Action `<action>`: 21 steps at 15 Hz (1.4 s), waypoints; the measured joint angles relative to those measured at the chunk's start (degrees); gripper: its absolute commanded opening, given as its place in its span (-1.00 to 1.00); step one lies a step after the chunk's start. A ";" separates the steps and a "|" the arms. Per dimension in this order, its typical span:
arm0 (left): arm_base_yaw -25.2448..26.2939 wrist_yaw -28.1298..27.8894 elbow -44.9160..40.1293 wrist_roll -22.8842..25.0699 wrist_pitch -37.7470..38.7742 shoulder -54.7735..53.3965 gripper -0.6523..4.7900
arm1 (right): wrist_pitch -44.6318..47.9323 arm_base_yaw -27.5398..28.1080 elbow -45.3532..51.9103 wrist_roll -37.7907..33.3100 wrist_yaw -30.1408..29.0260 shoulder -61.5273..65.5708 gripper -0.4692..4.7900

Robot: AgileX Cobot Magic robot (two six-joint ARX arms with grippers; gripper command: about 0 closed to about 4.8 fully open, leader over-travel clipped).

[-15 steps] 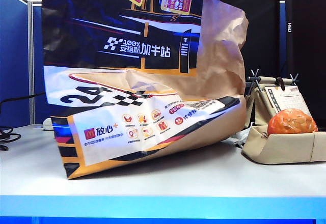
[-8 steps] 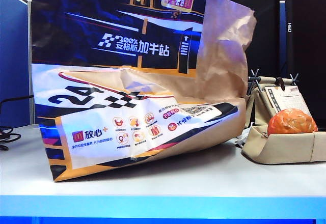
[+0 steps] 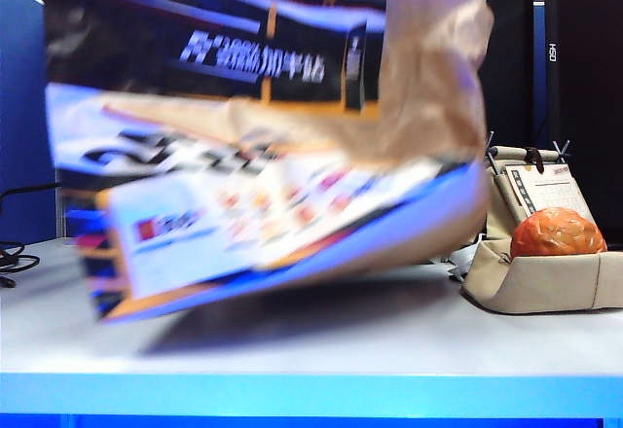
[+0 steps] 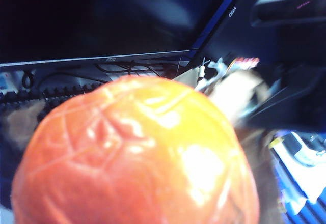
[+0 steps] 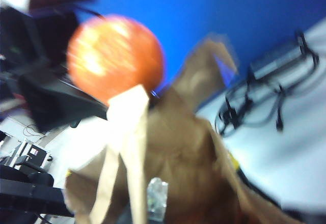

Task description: Open the paper bag and put two oranges into the paper bag.

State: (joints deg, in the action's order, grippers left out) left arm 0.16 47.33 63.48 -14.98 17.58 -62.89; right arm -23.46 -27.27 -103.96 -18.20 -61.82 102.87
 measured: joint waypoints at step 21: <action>-3.58 38.12 7.80 -22.67 -11.47 -11.63 -0.78 | 3.23 -2.10 -5.05 -0.13 2.71 0.00 -0.84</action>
State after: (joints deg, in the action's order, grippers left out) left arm -3.42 85.45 71.29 -37.65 6.11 -74.52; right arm -20.23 -29.36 -109.01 -18.33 -59.11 102.87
